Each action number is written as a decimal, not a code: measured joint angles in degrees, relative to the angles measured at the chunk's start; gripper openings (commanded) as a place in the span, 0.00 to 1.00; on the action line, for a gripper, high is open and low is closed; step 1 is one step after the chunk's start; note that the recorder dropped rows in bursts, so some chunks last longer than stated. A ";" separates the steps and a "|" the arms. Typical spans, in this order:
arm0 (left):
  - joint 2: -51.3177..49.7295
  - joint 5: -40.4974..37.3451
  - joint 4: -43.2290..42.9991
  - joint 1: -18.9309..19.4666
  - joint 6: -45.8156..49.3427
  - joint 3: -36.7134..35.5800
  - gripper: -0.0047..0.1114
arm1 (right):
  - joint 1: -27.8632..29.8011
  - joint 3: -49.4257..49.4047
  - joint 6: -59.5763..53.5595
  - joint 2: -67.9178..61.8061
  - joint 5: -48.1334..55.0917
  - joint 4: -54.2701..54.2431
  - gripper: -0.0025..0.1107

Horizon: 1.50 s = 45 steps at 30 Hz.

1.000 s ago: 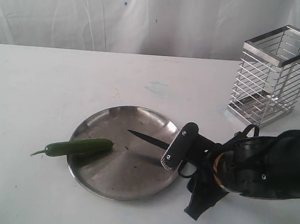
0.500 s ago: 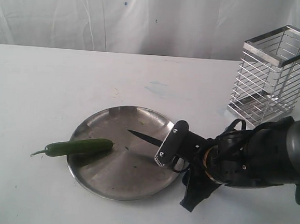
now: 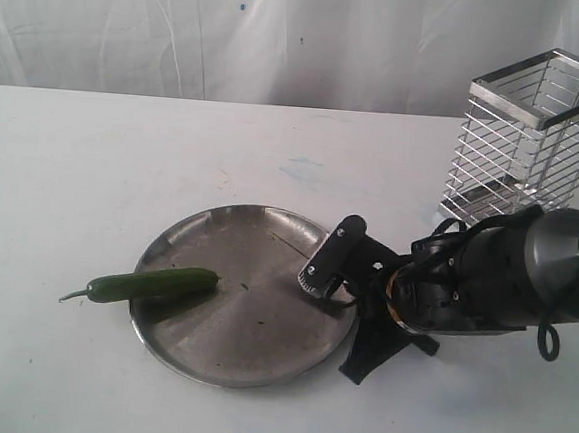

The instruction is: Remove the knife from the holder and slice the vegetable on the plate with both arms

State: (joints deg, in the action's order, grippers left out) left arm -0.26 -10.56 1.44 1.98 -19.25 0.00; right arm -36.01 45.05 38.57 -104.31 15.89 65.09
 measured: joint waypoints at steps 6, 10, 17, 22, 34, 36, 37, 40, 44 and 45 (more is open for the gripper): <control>0.00 0.00 0.00 0.00 0.00 0.00 0.04 | 0.13 0.69 0.00 -0.14 0.38 0.27 0.02; 0.00 0.00 0.00 0.00 0.00 0.00 0.04 | 0.13 0.90 0.00 0.90 3.59 -0.47 0.02; 0.00 0.00 0.00 0.00 0.00 0.00 0.04 | 0.13 1.02 -6.86 12.83 6.05 -10.11 0.02; 0.00 0.00 0.00 0.00 0.00 0.00 0.04 | 0.36 4.61 -28.34 20.49 11.32 -36.65 0.02; 0.00 0.00 -2.11 0.00 6.61 0.00 0.04 | 9.11 24.69 -66.02 11.55 47.91 -88.66 0.02; 0.00 0.00 -2.50 0.00 9.34 0.00 0.04 | 9.23 25.16 -66.66 8.87 50.07 -89.91 0.02; 0.00 0.00 -2.50 0.00 10.24 0.00 0.04 | 9.32 25.15 -67.03 8.00 50.79 -90.29 0.02; 0.00 0.00 -2.60 0.00 11.38 0.00 0.04 | 9.45 25.15 -68.37 6.08 51.48 -91.21 0.02; 0.00 2.98 -1.44 0.00 8.60 0.00 0.04 | 9.45 25.15 -69.46 5.36 50.62 -92.10 0.02; 0.00 5.11 0.03 0.00 5.93 0.00 0.04 | 9.45 24.91 -69.66 5.09 50.05 -92.45 0.02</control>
State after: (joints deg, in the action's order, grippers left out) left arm -0.26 -5.45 1.46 1.98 -13.32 0.00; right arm -26.56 69.96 -31.09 -99.22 65.93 -27.37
